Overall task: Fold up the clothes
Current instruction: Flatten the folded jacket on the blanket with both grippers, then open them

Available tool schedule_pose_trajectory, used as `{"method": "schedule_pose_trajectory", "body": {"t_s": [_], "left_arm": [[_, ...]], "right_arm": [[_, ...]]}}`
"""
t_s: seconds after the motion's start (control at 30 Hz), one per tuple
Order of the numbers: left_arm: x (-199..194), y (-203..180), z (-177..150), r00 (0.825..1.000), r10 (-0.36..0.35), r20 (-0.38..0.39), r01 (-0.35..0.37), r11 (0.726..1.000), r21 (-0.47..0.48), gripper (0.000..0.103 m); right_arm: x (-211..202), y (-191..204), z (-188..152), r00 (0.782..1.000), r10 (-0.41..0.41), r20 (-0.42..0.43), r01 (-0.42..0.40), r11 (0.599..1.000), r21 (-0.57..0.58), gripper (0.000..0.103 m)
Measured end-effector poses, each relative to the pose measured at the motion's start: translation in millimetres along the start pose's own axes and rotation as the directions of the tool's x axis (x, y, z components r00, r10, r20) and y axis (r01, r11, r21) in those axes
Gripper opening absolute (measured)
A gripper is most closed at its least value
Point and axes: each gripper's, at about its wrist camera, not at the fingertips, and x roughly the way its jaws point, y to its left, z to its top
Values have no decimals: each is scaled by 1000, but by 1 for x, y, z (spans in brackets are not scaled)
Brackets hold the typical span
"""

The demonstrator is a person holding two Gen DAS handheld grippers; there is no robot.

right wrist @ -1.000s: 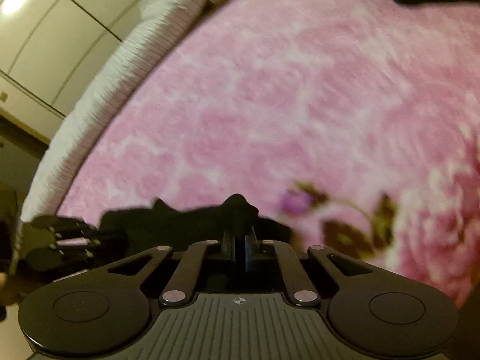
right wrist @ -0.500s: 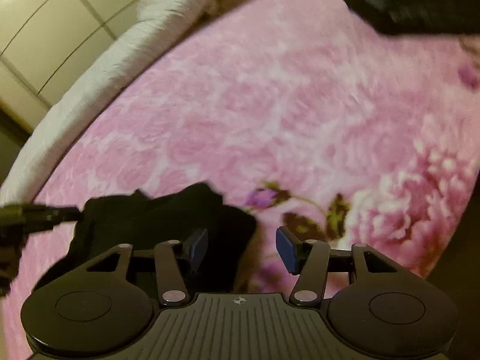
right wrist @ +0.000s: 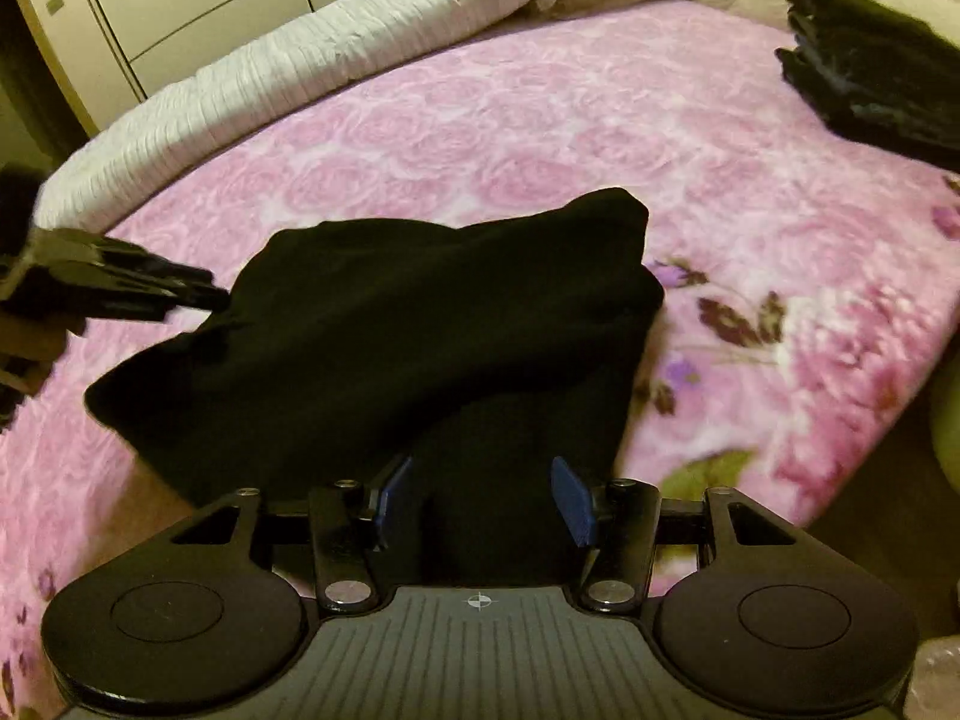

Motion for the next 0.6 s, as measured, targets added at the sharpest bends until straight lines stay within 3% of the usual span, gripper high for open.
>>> {"method": "schedule_pose_trajectory", "body": {"t_s": [0.1, 0.2, 0.27, 0.37, 0.5, 0.6], "left_arm": [[-21, -31, -23, 998, -69, 7, 67, 991, 115, 26], [-15, -54, -45, 994, -105, -13, 106, 972, 207, 29], [1, -47, -54, 995, -96, -16, 97, 982, 160, 30], [17, -26, -63, 991, -134, 24, 132, 989, 62, 25], [11, -26, -65, 991, -124, 44, 123, 992, 28, 25], [-5, -31, -62, 996, -87, 12, 87, 996, 11, 26]], "right_arm": [[-8, 21, -10, 1000, 0, -10, 0, 1000, -14, 55], [-4, 40, -16, 1000, 27, -8, -27, 999, -43, 55], [11, 44, -21, 1000, 26, -9, -26, 997, -70, 55], [29, 23, -35, 999, -34, -21, 33, 999, -23, 54], [25, -2, -48, 998, -53, -34, 55, 998, 35, 58], [10, 8, -43, 994, -86, -70, 87, 996, 15, 58]]}}
